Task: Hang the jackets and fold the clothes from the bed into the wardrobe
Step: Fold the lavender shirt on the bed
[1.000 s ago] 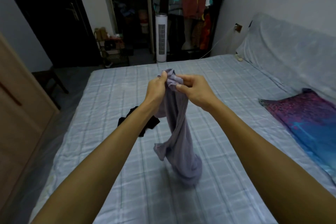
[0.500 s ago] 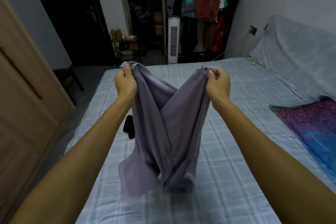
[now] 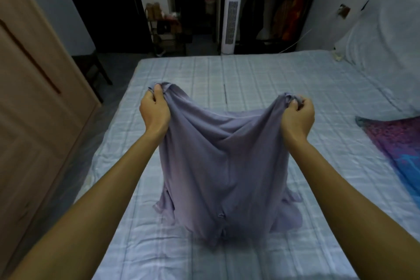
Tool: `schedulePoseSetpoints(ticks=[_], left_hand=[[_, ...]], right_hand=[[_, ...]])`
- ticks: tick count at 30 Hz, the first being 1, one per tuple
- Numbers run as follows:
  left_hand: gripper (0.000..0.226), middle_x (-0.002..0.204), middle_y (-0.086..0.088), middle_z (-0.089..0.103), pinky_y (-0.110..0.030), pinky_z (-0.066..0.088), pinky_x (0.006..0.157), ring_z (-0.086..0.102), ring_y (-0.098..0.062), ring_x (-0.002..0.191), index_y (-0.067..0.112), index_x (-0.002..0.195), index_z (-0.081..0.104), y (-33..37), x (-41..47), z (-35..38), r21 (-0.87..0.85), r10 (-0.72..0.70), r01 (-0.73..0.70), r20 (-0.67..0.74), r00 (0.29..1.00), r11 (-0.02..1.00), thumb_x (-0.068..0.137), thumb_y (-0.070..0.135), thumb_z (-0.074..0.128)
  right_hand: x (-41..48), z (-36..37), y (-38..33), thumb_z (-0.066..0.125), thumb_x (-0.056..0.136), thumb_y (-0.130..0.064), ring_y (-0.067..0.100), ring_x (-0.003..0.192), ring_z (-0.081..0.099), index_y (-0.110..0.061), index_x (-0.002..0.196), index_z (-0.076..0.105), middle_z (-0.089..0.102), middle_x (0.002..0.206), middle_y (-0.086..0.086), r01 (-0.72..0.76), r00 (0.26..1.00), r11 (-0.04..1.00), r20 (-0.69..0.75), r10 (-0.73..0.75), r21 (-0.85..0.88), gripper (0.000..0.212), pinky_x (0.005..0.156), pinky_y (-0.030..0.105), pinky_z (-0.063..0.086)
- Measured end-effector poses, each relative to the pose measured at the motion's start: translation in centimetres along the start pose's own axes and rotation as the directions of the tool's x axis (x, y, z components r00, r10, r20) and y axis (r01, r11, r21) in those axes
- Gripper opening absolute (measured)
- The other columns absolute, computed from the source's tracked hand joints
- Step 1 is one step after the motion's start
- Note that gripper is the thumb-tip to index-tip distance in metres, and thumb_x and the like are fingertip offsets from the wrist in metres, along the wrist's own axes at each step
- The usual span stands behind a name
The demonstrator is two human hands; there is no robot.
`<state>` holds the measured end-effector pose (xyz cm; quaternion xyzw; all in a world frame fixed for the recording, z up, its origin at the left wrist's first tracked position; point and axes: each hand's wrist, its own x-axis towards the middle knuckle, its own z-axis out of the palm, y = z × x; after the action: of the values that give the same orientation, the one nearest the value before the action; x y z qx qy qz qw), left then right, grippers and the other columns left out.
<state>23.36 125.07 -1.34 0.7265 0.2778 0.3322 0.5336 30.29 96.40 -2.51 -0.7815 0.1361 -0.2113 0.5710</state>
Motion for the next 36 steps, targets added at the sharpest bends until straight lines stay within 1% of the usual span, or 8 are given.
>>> schedulePoseSetpoints(ticks=[3,6,12,16,23,29,32,36], left_hand=[[0.04,0.067,0.002,0.047,-0.017,0.034,0.053,0.043,-0.008,0.06,0.017,0.067,0.042,-2.7,1.2,1.1,0.069,-0.082,0.078,0.064,0.995,0.995,0.103,0.032,0.034],[0.035,0.105,-0.008,0.061,-0.027,0.043,0.078,0.056,-0.018,0.092,0.006,0.104,0.059,-4.8,4.7,3.5,0.053,-0.192,0.187,0.132,0.972,0.981,0.103,0.031,0.034],[0.042,0.13,-0.007,0.056,-0.032,0.044,0.102,0.054,-0.019,0.117,0.007,0.132,0.052,-9.2,9.7,10.6,-0.06,-0.26,0.276,0.188,0.947,0.959,0.102,0.032,0.037],[0.036,0.111,0.004,0.059,-0.035,0.047,0.098,0.056,-0.016,0.106,0.015,0.123,0.059,-14.0,10.4,14.1,0.014,-0.304,0.311,0.257,0.918,0.95,0.101,0.034,0.037],[0.038,0.09,-0.006,0.06,-0.031,0.039,0.071,0.055,-0.025,0.09,0.006,0.1,0.062,-21.6,11.9,17.0,0.448,-0.324,0.18,0.271,0.906,0.876,0.101,0.036,0.038],[0.028,0.082,-0.009,0.061,-0.023,0.051,0.053,0.057,-0.017,0.066,0.013,0.089,0.06,-25.6,15.5,24.1,0.329,-0.523,0.416,0.381,0.762,0.848,0.101,0.032,0.042],[0.032,0.111,-0.008,0.066,-0.024,0.053,0.077,0.064,-0.016,0.091,0.01,0.114,0.061,-26.4,18.2,27.7,0.239,-0.446,0.378,0.549,0.707,0.894,0.102,0.029,0.038],[0.047,0.146,0.001,0.04,-0.019,0.035,0.106,0.04,-0.008,0.129,0.014,0.147,0.032,-26.2,20.5,31.6,0.159,-0.296,0.253,0.613,0.732,0.954,0.103,0.03,0.037]], right_hand=[[0.8,1.5,2.8,0.044,0.096,-0.018,0.023,0.097,0.057,-0.01,0.109,0.058,0.063,0.106,0.006,-0.055,0.997,0.997,0.048,0.058,-0.062,0.02,0.077,0.026,0.038],[3.0,3.9,4.4,0.046,0.096,-0.018,0.022,0.101,0.058,-0.01,0.111,0.059,0.063,0.11,0.007,-0.08,0.995,0.994,0.057,0.085,-0.076,0.021,0.075,0.02,0.036],[5.7,9.1,8.5,0.04,0.099,-0.012,0.008,0.088,0.05,-0.011,0.111,0.06,0.056,0.1,-0.005,-0.049,0.99,0.995,0.128,0.059,-0.082,0.024,0.066,0.005,0.035],[6.5,11.1,13.1,0.041,0.097,-0.008,0.008,0.084,0.052,-0.008,0.107,0.064,0.058,0.096,-0.007,-0.092,0.98,0.986,0.162,0.114,-0.142,0.025,0.062,0.001,0.036],[9.4,14.8,21.1,0.041,0.096,-0.01,0.019,0.091,0.058,-0.012,0.105,0.066,0.065,0.109,0.006,-0.299,0.924,0.904,0.143,0.354,-0.307,0.026,0.081,0.029,0.047],[14.6,19.3,24.6,0.043,0.094,-0.006,0.026,0.099,0.059,-0.01,0.106,0.068,0.064,0.116,0.008,-0.247,0.832,0.847,0.345,0.434,-0.47,0.028,0.089,0.033,0.048],[18.7,21.4,25.0,0.044,0.093,-0.012,0.027,0.103,0.062,-0.012,0.111,0.068,0.067,0.113,0.01,-0.25,0.909,0.882,0.217,0.356,-0.399,0.03,0.096,0.038,0.048],[22.7,23.0,24.8,0.042,0.099,-0.015,0.017,0.123,0.049,-0.01,0.131,0.055,0.055,0.133,0.006,-0.208,0.959,0.924,0.119,0.257,-0.32,0.035,0.093,0.005,0.029]])
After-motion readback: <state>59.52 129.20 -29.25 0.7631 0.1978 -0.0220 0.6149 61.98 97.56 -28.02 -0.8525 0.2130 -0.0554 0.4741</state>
